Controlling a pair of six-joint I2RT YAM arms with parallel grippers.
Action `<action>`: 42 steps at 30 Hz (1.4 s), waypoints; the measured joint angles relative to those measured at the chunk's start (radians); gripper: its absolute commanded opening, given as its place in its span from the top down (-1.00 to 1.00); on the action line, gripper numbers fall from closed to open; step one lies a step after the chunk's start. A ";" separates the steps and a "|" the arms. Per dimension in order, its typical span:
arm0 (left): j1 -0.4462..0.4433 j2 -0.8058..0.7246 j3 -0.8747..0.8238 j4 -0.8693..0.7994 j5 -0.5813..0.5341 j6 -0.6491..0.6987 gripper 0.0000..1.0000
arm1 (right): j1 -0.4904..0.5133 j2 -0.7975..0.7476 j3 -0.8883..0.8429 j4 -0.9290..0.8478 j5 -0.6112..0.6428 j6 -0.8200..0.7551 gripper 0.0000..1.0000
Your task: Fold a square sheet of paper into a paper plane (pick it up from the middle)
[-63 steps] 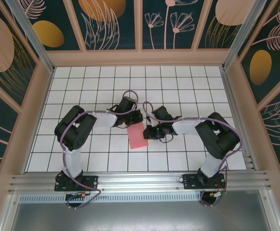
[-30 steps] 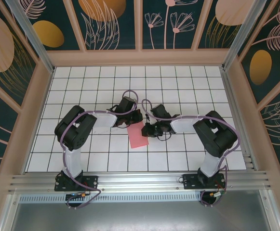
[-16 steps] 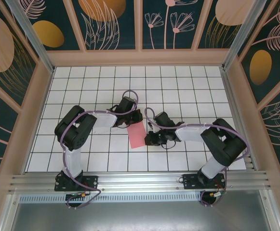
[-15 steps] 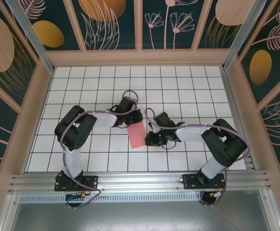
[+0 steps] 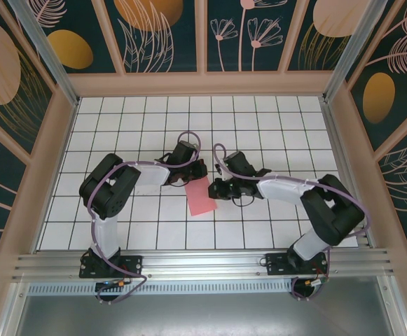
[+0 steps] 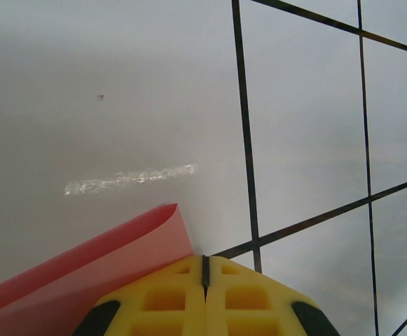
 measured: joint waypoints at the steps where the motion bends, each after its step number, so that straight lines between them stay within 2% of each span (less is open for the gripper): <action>1: 0.000 0.000 0.000 0.000 0.000 0.000 0.91 | 0.000 0.026 0.009 0.003 0.000 0.000 0.71; 8: 0.001 -0.007 -0.010 0.002 0.012 0.000 0.85 | 0.000 0.111 0.012 0.001 0.022 0.000 0.72; 20: 0.004 -0.103 -0.110 0.097 0.114 -0.049 0.78 | -0.001 0.119 0.012 0.002 0.026 0.000 0.72; 30: -0.042 -0.105 -0.123 0.103 0.109 -0.064 0.78 | -0.001 0.124 0.014 0.004 0.021 0.000 0.73; 42: -0.043 -0.043 -0.099 0.074 0.095 -0.061 0.79 | -0.001 0.124 0.014 0.006 0.019 -0.001 0.72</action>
